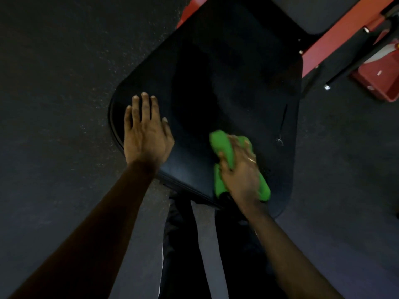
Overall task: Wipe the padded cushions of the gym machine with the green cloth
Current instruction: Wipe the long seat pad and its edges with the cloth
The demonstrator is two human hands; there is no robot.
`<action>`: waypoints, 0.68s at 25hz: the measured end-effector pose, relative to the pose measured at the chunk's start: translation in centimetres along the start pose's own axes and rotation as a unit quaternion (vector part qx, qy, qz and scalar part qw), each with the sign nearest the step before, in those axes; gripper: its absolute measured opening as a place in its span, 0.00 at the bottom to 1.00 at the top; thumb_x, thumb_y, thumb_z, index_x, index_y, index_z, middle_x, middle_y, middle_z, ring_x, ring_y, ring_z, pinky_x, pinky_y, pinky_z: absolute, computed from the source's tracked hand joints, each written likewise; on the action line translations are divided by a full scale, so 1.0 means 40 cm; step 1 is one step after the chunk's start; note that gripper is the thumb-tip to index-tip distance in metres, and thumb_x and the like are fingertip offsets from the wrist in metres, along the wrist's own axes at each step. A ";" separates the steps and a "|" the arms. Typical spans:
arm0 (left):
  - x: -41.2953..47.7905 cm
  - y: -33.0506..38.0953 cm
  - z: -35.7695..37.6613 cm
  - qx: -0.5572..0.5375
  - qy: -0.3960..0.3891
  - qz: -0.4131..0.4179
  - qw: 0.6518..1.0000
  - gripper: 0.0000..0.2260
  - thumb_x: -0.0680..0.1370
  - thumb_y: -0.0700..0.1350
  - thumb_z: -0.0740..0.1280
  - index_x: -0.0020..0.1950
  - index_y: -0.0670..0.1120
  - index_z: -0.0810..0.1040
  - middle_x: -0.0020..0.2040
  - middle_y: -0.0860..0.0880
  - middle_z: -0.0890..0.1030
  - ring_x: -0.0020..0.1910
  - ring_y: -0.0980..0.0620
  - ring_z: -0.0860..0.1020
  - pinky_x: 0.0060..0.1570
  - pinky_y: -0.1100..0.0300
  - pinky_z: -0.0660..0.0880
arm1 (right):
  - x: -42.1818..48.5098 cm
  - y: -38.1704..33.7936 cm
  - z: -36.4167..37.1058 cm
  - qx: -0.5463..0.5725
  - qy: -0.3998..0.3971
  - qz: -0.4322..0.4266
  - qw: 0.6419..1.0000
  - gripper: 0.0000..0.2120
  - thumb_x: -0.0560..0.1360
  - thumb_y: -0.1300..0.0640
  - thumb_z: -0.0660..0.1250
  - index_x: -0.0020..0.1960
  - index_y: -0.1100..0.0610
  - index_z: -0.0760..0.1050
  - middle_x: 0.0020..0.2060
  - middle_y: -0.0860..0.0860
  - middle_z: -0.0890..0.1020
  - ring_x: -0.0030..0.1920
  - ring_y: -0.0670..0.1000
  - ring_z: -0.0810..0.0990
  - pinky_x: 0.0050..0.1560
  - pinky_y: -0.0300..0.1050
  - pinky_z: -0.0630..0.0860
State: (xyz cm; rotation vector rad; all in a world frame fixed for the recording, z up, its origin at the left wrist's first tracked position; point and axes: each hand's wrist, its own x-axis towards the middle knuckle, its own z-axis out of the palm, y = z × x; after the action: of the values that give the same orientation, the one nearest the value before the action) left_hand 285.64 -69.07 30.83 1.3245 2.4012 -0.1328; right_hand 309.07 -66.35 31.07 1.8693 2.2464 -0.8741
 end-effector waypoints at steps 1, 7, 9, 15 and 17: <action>0.001 0.000 -0.002 -0.001 0.000 -0.001 1.000 0.27 0.85 0.51 0.50 0.81 0.40 0.54 0.82 0.40 0.55 0.81 0.41 0.51 0.79 0.45 0.51 | -0.022 0.074 -0.029 0.010 0.009 0.056 0.998 0.29 0.79 0.41 0.57 0.77 0.51 0.66 0.75 0.49 0.71 0.77 0.58 0.65 0.74 0.59 0.66; -0.004 0.008 0.003 0.008 0.011 -0.002 1.000 0.27 0.85 0.51 0.50 0.81 0.41 0.54 0.81 0.40 0.55 0.81 0.42 0.52 0.79 0.45 0.51 | 0.053 -0.051 0.016 -0.003 0.032 0.178 0.984 0.27 0.83 0.44 0.58 0.79 0.52 0.63 0.78 0.56 0.66 0.78 0.61 0.61 0.74 0.60 0.65; 0.000 0.004 0.006 0.001 0.018 -0.003 1.000 0.27 0.84 0.51 0.51 0.81 0.40 0.55 0.81 0.40 0.57 0.81 0.41 0.52 0.79 0.45 0.52 | 0.067 -0.176 0.055 0.002 0.003 0.061 0.998 0.27 0.83 0.44 0.59 0.79 0.53 0.63 0.78 0.52 0.66 0.79 0.59 0.59 0.76 0.60 0.61; -0.002 0.005 0.003 0.000 0.010 -0.004 1.000 0.27 0.85 0.51 0.51 0.81 0.40 0.54 0.81 0.40 0.55 0.81 0.41 0.52 0.79 0.44 0.51 | -0.077 0.075 -0.031 0.002 0.017 0.057 0.998 0.29 0.80 0.40 0.57 0.78 0.51 0.66 0.75 0.49 0.71 0.78 0.55 0.64 0.76 0.54 0.65; -0.002 0.008 0.003 0.000 0.011 -0.007 1.000 0.27 0.85 0.51 0.50 0.82 0.40 0.53 0.82 0.40 0.55 0.81 0.41 0.51 0.79 0.44 0.50 | -0.084 0.169 -0.058 0.002 0.031 0.129 0.991 0.32 0.79 0.38 0.56 0.77 0.56 0.67 0.75 0.54 0.71 0.77 0.58 0.65 0.75 0.58 0.65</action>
State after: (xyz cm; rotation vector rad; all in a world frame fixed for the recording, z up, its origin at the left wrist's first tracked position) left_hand 286.00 -69.00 30.78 1.3168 2.4297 -0.1226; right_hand 316.83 -67.60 31.93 2.1528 1.9741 -0.7879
